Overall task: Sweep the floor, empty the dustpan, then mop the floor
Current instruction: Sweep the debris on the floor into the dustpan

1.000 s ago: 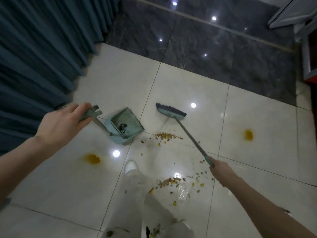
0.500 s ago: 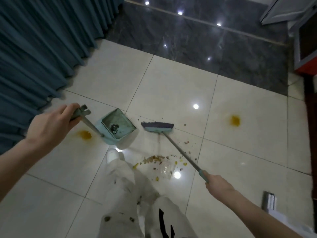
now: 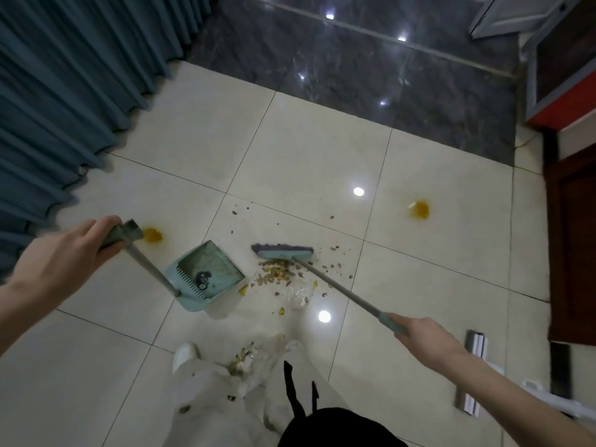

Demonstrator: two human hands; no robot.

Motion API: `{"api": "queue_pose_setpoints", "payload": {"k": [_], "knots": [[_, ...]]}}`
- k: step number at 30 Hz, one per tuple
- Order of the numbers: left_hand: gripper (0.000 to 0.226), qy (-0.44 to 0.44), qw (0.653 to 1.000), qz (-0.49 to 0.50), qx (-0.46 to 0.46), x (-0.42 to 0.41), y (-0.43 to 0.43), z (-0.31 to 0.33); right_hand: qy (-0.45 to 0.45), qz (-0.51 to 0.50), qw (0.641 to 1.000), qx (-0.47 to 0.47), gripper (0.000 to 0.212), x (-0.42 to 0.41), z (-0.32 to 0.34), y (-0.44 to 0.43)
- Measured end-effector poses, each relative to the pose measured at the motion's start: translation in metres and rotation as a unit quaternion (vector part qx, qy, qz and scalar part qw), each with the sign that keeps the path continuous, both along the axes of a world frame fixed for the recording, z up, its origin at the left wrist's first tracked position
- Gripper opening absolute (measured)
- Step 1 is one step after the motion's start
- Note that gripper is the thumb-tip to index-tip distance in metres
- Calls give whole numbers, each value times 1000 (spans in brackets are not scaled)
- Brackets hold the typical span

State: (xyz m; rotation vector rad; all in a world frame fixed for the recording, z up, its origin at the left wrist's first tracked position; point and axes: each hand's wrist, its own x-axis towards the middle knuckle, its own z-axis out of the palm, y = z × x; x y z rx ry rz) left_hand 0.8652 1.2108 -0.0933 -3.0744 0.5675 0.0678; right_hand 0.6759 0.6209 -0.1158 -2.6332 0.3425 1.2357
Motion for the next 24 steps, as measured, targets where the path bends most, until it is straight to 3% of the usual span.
{"api": "queue_pose_setpoints", "payload": {"k": [7, 16, 20, 24], "knots": [[47, 1, 999, -7, -33, -25, 26, 5, -74, -4, 997, 3, 38, 89, -9, 81], [37, 10, 1000, 16, -20, -46, 52, -8, -112, -18, 994, 4, 33, 222, -79, 217], [36, 5, 1000, -1, -29, -59, 71, -23, -85, -15, 996, -9, 34, 225, -119, 264], [37, 23, 998, -20, -59, -72, 82, -23, -70, 2, 998, -4, 38, 175, -127, 278]]}}
